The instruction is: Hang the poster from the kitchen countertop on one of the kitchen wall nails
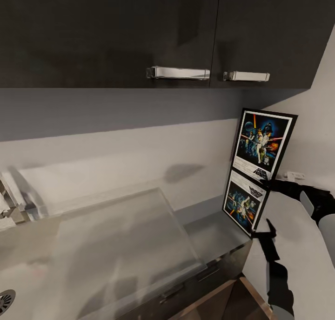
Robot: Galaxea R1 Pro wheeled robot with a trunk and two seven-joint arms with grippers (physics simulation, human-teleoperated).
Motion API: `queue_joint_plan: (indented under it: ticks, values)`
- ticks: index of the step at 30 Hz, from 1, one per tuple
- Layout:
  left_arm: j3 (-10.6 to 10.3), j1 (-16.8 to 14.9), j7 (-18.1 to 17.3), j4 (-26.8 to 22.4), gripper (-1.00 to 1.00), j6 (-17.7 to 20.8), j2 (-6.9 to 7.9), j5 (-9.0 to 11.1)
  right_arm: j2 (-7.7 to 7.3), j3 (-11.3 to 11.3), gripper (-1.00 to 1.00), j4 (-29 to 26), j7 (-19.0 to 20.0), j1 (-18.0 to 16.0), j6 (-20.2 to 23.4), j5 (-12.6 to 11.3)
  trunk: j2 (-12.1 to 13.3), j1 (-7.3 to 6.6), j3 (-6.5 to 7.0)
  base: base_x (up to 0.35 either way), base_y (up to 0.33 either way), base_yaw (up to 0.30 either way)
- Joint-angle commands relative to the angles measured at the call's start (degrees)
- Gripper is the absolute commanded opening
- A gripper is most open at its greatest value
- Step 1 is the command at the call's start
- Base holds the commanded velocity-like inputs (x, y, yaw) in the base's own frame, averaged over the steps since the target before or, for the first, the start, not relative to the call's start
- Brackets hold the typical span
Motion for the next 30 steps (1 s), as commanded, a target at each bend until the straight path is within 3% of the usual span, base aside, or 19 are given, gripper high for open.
queue_joint_plan:
  ticks: [1,10,11,12,19,30]
  values:
    - [0.3,0.0,-0.6,-0.1,1.0,0.0,-0.07,0.2,0.03,-0.5,1.0,-0.1,0.3,0.0,0.5,0.5,0.0,0.01,-0.05,0.0,0.0,0.0]
    - [0.3,0.0,-0.6,-0.1,1.0,-0.6,-0.07,0.2,-0.02,-0.6,1.0,-0.1,0.0,0.0,2.5,0.4,0.0,0.01,-0.05,0.0,0.0,0.0]
    - [0.3,0.0,-0.6,-0.1,1.0,-1.5,-0.07,0.2,-0.22,-0.7,1.0,-0.6,-1.0,0.0,8.2,0.3,0.0,0.01,-0.05,0.0,0.0,0.0]
    - [0.3,0.0,-0.6,-0.1,1.0,-1.5,-0.07,0.2,-0.23,-0.7,1.0,-0.6,-1.1,0.0,8.4,0.3,0.0,0.01,-0.05,0.0,0.0,0.0]
    - [0.3,0.0,-0.6,-0.1,1.0,-1.6,-0.07,0.2,-0.36,-0.7,1.0,-1.9,-4.4,-0.1,8.7,0.2,0.0,0.01,-0.05,0.0,0.0,0.0]
    - [0.3,0.0,-0.6,-0.1,1.0,-1.6,-0.07,0.1,-0.49,-0.7,1.0,-4.2,-5.5,-1.0,6.3,0.1,0.0,0.01,-0.53,0.0,0.0,0.0]
